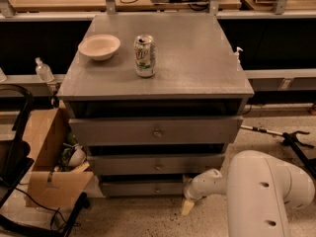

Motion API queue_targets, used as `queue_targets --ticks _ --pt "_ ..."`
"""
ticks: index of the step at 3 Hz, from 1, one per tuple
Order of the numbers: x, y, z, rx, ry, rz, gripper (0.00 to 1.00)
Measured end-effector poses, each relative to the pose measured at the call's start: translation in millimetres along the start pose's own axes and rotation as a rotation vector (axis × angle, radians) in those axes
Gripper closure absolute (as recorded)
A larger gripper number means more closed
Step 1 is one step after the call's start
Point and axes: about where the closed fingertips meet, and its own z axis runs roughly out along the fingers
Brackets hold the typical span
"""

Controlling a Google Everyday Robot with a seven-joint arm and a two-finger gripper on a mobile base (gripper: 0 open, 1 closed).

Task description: Open bottom drawer

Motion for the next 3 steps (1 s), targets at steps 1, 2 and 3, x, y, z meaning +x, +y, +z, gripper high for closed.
queue_targets --ticks 1,2,3 --pt "14.1 -14.9 3.4 -0.01 0.055 -0.006 0.27" --pt "21.1 -15.4 3.6 -0.022 0.082 -0.004 0.5" --pt "28.8 -16.8 -26.5 -0.01 0.13 -0.014 0.73"
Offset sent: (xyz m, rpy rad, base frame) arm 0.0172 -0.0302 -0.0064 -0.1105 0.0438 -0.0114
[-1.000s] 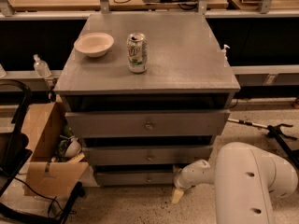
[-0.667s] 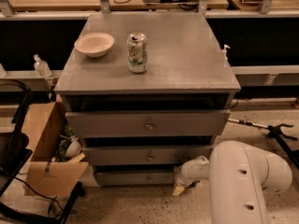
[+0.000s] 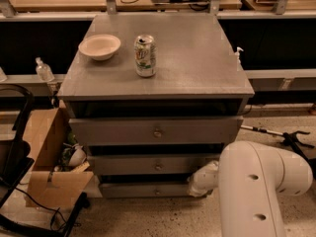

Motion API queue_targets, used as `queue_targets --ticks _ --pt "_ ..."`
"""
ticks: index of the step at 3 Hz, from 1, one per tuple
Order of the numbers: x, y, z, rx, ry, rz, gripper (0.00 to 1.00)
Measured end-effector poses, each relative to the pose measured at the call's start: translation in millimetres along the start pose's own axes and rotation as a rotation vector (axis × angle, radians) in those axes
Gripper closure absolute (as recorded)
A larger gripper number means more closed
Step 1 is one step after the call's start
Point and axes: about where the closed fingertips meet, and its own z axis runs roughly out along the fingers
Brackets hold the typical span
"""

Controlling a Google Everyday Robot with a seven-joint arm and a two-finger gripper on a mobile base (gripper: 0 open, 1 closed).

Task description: Open bottom drawer

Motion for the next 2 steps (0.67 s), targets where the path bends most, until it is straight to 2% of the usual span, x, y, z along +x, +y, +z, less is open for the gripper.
queue_targets --ticks 1,2 --pt "2.5 24.9 -52.3 0.005 -0.008 0.063 0.96" --pt "2.2 91.7 -105.9 -0.031 -0.054 0.141 0.96"
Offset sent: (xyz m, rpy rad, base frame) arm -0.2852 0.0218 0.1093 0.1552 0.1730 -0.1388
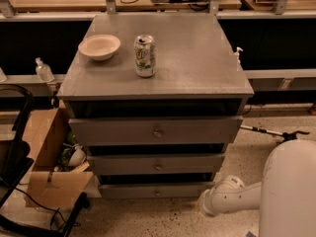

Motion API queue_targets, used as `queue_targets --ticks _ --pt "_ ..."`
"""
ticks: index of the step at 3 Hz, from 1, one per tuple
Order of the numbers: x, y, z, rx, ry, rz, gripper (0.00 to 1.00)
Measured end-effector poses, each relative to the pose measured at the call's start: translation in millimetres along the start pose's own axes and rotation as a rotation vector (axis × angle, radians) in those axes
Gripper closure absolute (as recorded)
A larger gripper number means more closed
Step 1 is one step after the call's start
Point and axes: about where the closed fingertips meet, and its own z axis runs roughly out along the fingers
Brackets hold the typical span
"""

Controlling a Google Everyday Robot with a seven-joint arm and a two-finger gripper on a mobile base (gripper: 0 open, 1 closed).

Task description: Open bottom drawer

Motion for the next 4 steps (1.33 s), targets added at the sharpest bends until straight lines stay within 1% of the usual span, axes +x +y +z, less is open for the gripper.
queue_targets --ticks 1,2,3,4 --pt "1.3 0.2 10.4 -0.005 0.005 -0.014 0.65" --pt "-8.3 -69.8 25.0 0.118 -0.014 -0.093 0.34" --pt "-18.3 -126.3 37.3 0.208 -0.01 -0.173 0.11" --pt "-18.1 -134.9 33.1 0.232 -0.01 -0.178 0.03"
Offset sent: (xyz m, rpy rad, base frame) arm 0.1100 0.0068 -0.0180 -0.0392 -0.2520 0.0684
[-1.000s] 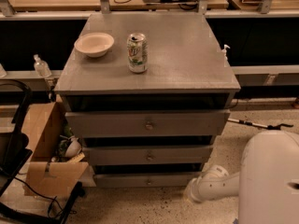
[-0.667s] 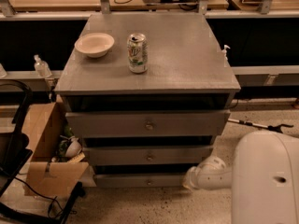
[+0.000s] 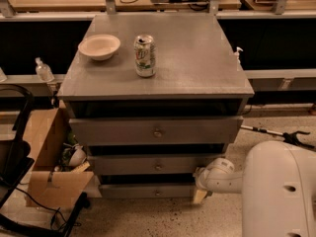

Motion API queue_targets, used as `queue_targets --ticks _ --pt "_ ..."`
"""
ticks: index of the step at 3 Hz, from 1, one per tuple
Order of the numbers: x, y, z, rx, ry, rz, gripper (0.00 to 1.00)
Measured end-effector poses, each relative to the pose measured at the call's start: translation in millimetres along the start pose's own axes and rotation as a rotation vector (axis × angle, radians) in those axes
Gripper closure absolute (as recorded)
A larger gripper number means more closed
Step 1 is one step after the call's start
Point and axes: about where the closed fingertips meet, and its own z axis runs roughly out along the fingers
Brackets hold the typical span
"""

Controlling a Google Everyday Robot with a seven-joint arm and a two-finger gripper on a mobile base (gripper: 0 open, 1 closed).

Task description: Open bottom drawer

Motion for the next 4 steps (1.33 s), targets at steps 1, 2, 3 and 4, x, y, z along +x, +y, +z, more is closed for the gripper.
queue_targets --ticks 1,2,3,4 --pt "1.4 4.9 -2.0 0.0 0.0 0.0 0.25" --pt "1.5 5.1 -2.1 0.0 0.0 0.0 0.49" --pt "-9.8 43.3 13.3 -0.071 -0.021 0.006 0.72" --pt "-23.2 78.3 29.0 -0.129 -0.05 0.009 0.94"
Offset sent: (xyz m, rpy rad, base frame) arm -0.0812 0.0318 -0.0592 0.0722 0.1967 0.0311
